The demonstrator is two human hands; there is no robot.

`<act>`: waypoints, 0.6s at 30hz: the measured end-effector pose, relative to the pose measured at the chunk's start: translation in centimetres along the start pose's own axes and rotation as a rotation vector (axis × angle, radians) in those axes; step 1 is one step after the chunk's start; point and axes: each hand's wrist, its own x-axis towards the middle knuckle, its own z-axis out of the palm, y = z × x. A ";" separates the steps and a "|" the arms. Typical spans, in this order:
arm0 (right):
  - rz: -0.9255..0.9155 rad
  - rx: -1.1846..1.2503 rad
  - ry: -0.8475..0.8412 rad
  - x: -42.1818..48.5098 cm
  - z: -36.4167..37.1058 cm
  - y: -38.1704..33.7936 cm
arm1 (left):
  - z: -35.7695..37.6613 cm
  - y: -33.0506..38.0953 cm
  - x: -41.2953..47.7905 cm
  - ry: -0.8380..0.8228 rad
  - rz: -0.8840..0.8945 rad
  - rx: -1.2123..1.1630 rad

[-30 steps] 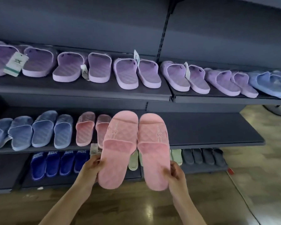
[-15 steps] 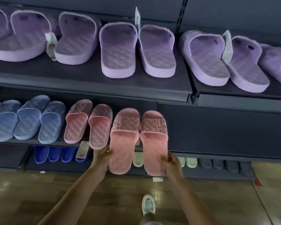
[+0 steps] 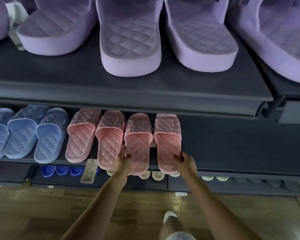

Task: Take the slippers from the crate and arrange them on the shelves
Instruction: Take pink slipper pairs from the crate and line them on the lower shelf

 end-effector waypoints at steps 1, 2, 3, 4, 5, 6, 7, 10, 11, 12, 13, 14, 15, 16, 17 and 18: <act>-0.010 -0.078 0.012 0.3 0.2 0.0 | 0.2 0.1 0.1 0.003 0.029 0.008; -0.016 -0.159 0.017 0.5 0.2 -0.1 | 0.2 0.3 0.0 0.009 0.053 0.017; -0.020 -0.213 0.017 0.4 0.2 -0.3 | 0.2 0.3 0.0 0.016 0.078 0.035; -0.027 -0.236 0.011 0.2 0.2 -0.5 | 0.1 0.4 -0.2 0.018 0.091 0.050; -0.044 -0.248 0.006 -0.2 0.1 -0.7 | 0.0 0.3 -0.3 0.012 0.105 0.061; -0.071 -0.261 0.004 -0.8 0.0 -0.9 | -0.3 0.2 -0.7 -0.005 0.113 0.070; -0.102 -0.282 0.003 -1.4 -0.2 -1.1 | -0.7 0.0 -1.1 -0.024 0.122 0.078; -0.180 -0.332 0.017 -3.8 -0.8 -2.0 | -2.5 0.1 -2.6 -0.096 0.130 0.092; -0.188 -0.327 0.022 -4.7 -1.0 -2.2 | -3.3 0.2 -3.1 -0.114 0.143 0.104; -0.187 -0.321 0.019 -5.7 -1.3 -2.5 | -4.1 0.3 -3.7 -0.128 0.161 0.130; -0.179 -0.322 0.011 -7.1 -1.6 -2.8 | -5.2 0.5 -4.7 -0.144 0.186 0.162; -0.170 -0.332 -0.004 -8.1 -1.8 -3.0 | -6.1 0.7 -5.5 -0.154 0.214 0.210; -0.162 -0.345 -0.021 -9.2 -2.1 -3.2 | -7.1 0.8 -6.3 -0.165 0.239 0.266; -0.158 -0.362 -0.032 -10.6 -2.3 -3.4 | -8.3 1.0 -7.4 -0.184 0.272 0.322; -0.163 -0.387 -0.041 -11.9 -2.5 -3.7 | -9.5 1.2 -8.4 -0.204 0.315 0.368; -0.173 -0.417 -0.047 -13.1 -2.6 -4.0 | -10.6 1.4 -9.3 -0.216 0.356 0.409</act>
